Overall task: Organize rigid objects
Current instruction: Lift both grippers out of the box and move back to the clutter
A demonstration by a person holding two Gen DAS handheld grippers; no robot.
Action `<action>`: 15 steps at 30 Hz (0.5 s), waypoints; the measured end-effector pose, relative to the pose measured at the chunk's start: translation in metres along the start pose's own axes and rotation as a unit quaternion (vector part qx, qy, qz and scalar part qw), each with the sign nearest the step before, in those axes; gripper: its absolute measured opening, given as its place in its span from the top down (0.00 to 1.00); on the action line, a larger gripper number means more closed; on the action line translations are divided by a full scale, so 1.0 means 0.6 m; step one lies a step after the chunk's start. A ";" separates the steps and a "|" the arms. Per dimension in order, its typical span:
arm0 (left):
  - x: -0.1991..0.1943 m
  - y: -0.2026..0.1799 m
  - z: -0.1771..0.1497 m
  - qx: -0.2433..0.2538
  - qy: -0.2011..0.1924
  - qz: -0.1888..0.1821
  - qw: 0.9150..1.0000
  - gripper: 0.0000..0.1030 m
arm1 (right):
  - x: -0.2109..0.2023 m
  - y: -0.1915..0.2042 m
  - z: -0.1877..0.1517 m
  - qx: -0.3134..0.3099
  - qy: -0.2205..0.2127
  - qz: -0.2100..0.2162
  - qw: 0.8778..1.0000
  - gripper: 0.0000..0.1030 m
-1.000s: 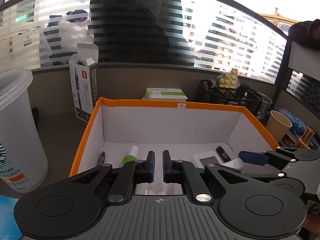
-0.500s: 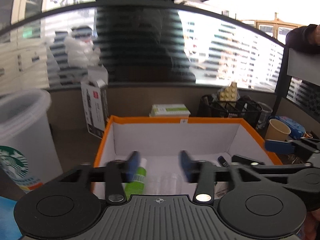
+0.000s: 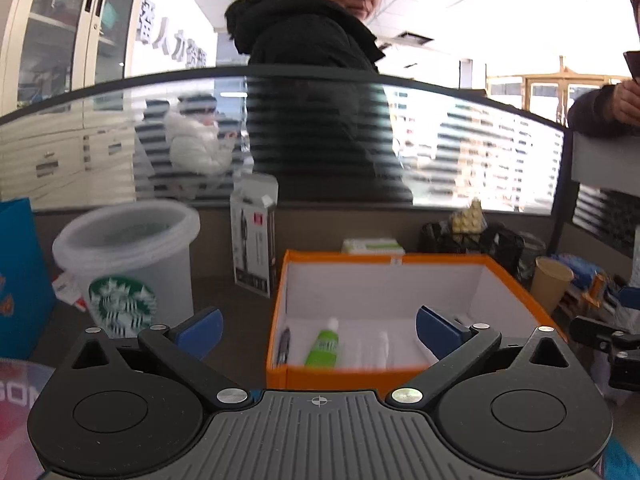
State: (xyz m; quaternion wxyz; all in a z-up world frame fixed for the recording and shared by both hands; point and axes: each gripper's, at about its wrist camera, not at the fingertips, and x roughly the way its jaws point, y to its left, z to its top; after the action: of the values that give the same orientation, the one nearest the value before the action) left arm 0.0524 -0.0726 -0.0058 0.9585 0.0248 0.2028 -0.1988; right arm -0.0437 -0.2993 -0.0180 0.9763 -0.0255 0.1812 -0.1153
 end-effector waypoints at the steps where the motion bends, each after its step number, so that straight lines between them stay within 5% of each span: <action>1: -0.001 0.000 -0.007 0.003 0.004 0.001 1.000 0.00 | -0.005 0.000 -0.008 -0.001 0.002 -0.002 1.000 0.17; 15: 0.018 -0.058 -0.102 0.106 0.051 -0.008 0.993 0.00 | 0.034 0.037 -0.153 -0.044 0.084 0.001 0.996 0.32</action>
State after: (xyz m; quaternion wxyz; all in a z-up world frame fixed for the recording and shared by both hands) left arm 0.0245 -0.1004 -0.0652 0.9371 0.1349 0.2293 -0.2258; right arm -0.0533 -0.2835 -0.1127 0.9558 -0.0586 0.2671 -0.1080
